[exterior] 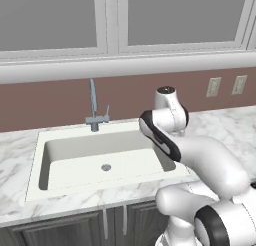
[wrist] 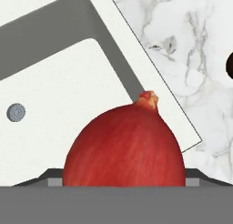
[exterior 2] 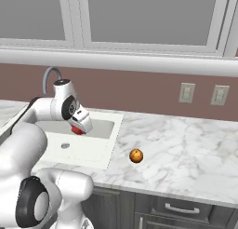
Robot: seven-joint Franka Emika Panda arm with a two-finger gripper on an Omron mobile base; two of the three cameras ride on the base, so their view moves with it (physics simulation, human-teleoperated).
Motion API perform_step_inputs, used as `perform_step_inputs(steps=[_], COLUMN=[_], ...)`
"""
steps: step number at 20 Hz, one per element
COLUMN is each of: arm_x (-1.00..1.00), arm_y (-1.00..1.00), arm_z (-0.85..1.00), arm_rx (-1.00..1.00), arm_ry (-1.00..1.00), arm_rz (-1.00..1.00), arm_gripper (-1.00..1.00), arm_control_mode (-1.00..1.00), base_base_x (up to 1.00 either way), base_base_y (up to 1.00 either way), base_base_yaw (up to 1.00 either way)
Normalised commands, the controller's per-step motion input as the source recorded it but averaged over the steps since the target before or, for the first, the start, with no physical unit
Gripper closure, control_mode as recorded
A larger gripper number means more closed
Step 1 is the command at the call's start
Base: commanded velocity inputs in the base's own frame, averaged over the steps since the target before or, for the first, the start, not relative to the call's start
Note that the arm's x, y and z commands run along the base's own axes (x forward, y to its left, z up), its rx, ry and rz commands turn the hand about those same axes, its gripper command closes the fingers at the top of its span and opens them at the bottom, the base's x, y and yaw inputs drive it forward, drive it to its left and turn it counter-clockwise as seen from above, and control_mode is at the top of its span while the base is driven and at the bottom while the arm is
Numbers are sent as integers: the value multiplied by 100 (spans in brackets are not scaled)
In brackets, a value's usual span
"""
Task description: Turn on the sink faucet. Then move the onion from the counter to the sink. Turn off the sink. Move the vegetable from the sink to the pot next to the stove. Finally move the pot to the front left burner.
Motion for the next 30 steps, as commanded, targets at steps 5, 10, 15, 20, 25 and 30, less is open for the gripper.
perform_step_inputs(steps=[5, 10, 15, 20, 25, 30], arm_x=[-38, -7, -4, -13, -3, 0], arm_y=[-1, 0, 0, 0, 0, 0], arm_z=[13, 0, 0, -3, -2, 0], arm_rx=[0, 0, 0, 0, 0, 0], arm_ry=[0, 0, 0, 0, 1, 0], arm_rz=[0, 0, 0, -8, -3, 0], arm_gripper=[100, 100, 100, 100, 100, 100], arm_control_mode=[-100, -100, -100, -100, 100, 100], base_base_x=[0, 0, 0, 0, -27, -20], base_base_y=[0, 0, 0, 0, -8, 37], base_base_yaw=[0, 0, 0, 0, -11, -30])
